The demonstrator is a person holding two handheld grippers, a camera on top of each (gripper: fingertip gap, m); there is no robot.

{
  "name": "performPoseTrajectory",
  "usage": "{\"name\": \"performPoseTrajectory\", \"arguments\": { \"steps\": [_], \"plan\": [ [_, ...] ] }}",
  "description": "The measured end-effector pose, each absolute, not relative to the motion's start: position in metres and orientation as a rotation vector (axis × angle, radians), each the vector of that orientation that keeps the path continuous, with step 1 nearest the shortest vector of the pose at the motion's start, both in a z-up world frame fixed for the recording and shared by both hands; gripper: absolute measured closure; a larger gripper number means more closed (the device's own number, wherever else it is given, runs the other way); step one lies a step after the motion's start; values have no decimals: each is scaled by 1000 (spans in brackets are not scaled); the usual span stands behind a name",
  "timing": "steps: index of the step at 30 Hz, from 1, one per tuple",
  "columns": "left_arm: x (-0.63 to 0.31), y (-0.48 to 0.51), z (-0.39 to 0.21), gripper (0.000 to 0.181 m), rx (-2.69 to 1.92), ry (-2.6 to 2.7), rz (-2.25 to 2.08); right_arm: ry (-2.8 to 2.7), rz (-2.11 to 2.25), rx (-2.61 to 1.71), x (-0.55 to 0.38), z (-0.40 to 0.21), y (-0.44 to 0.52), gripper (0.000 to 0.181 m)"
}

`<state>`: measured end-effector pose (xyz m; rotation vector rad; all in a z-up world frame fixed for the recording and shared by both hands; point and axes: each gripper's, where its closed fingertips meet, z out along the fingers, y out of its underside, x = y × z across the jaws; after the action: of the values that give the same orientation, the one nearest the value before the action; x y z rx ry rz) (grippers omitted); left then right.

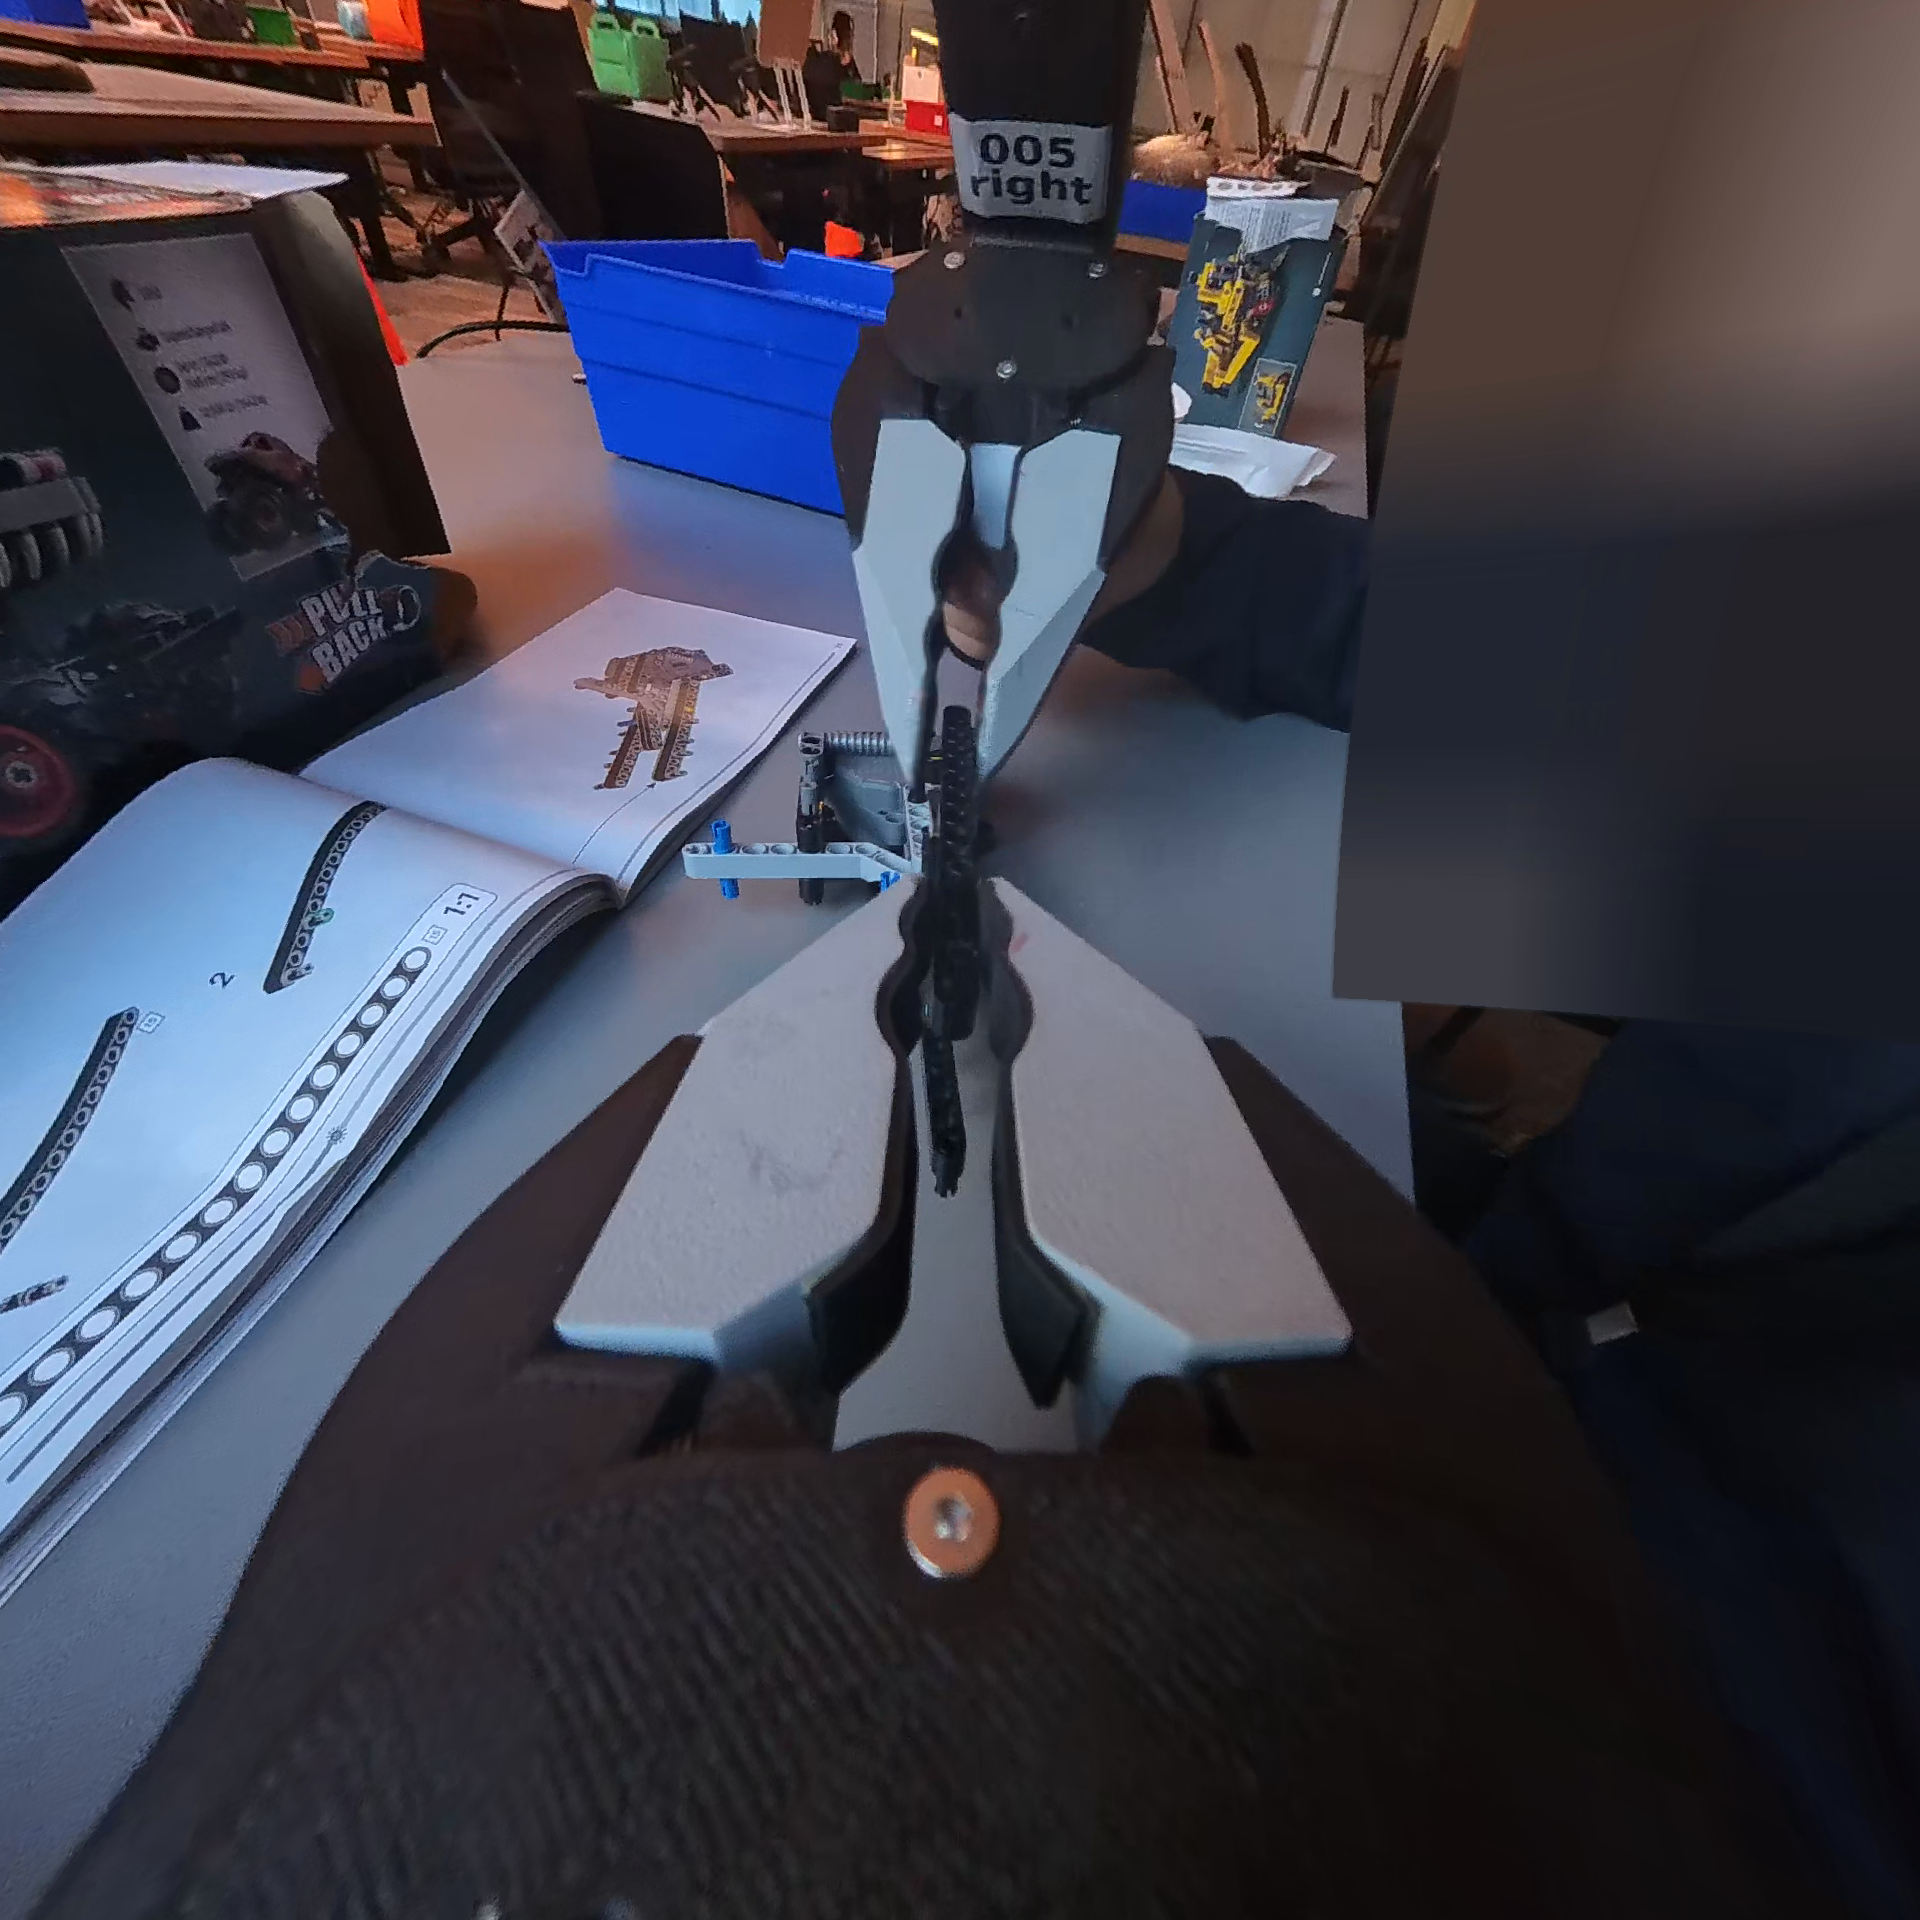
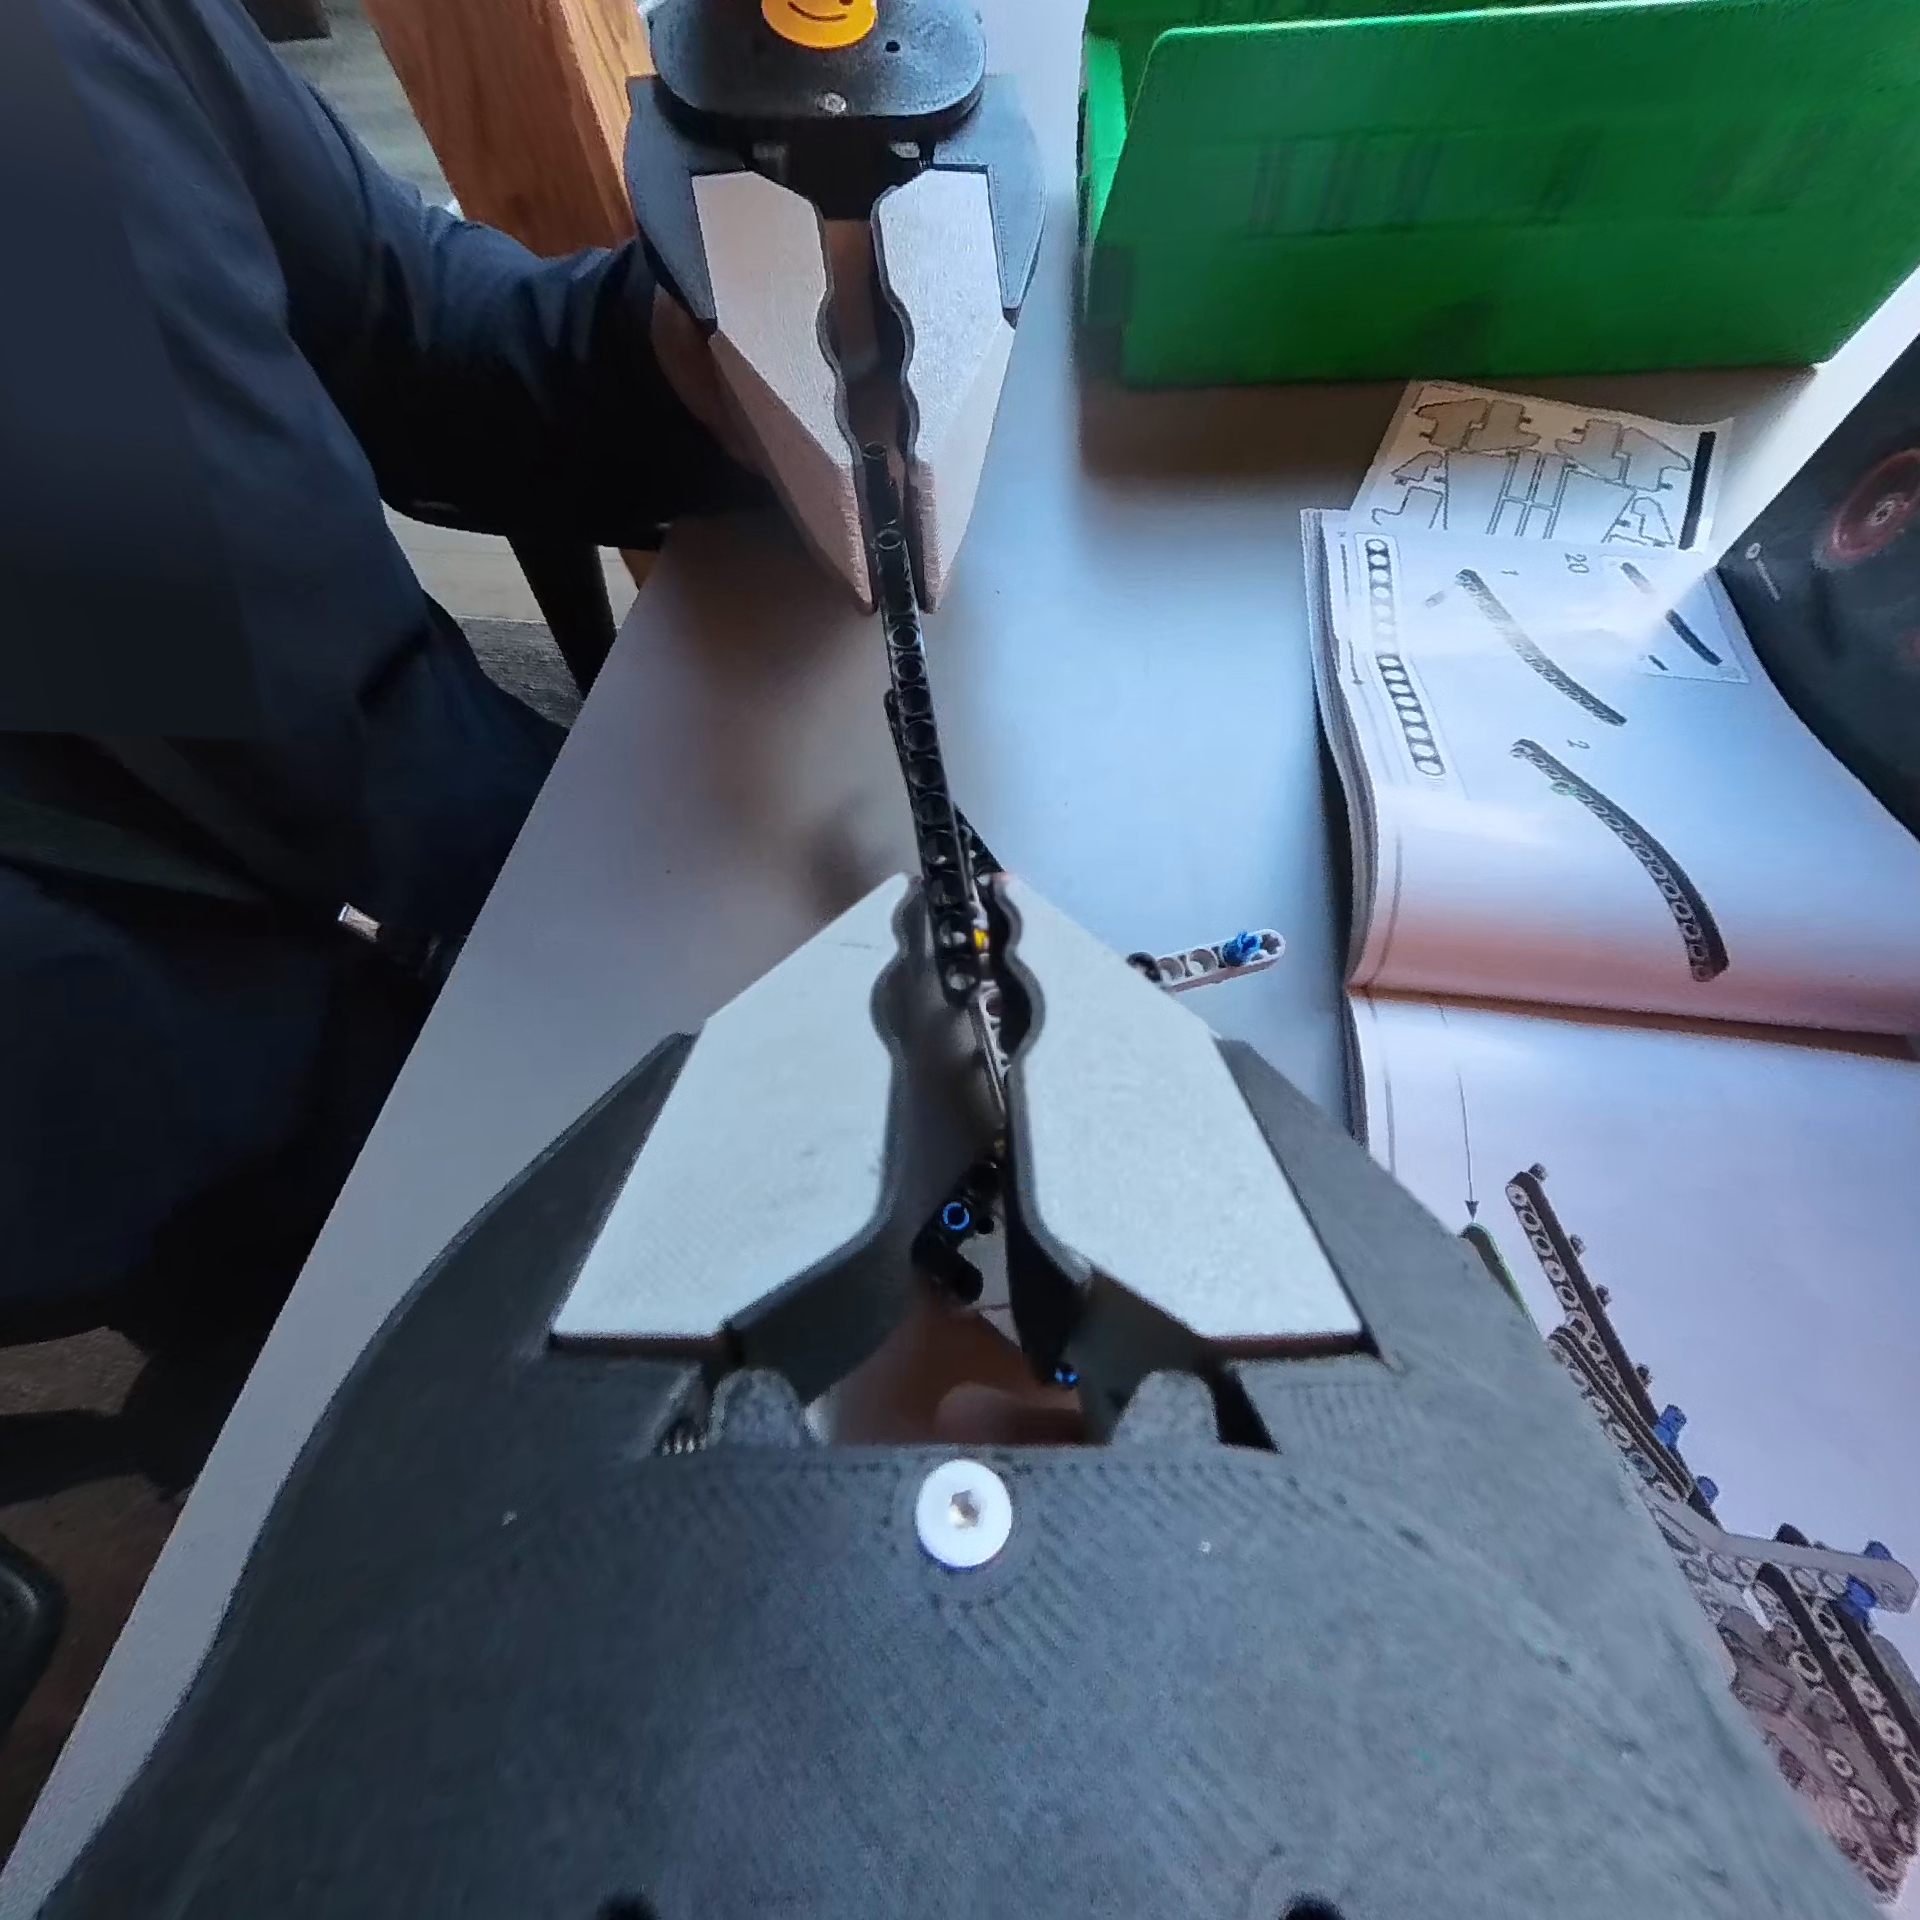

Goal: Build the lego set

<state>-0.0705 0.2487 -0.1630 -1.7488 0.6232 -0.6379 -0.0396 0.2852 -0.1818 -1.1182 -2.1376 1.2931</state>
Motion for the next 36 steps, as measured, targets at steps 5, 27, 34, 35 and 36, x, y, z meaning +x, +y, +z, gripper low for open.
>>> {"name": "performPoseTrajectory", "arguments": {
  "steps": [5, 27, 34, 35, 36],
  "plan": [
    [-71, 248, -164, 176, -1751, 616, -644, -2153, 1272, -1110, -40, -183, 284, 175],
    [-80, 238, -168, 175, -1756, 651, -667, -2184, 1318, -1081, -33, -183, 281, 176],
    [-81, 242, -170, 175, -1782, 617, -680, -2159, 1300, -1126, -37, -184, 287, 174],
    [-80, 242, -171, 176, -1787, 616, -685, -2166, 1292, -1124, -36, -186, 287, 174],
    [-79, 243, -171, 175, -1790, 613, -684, -2168, 1282, -1125, -36, -187, 288, 174]
  ]
}}
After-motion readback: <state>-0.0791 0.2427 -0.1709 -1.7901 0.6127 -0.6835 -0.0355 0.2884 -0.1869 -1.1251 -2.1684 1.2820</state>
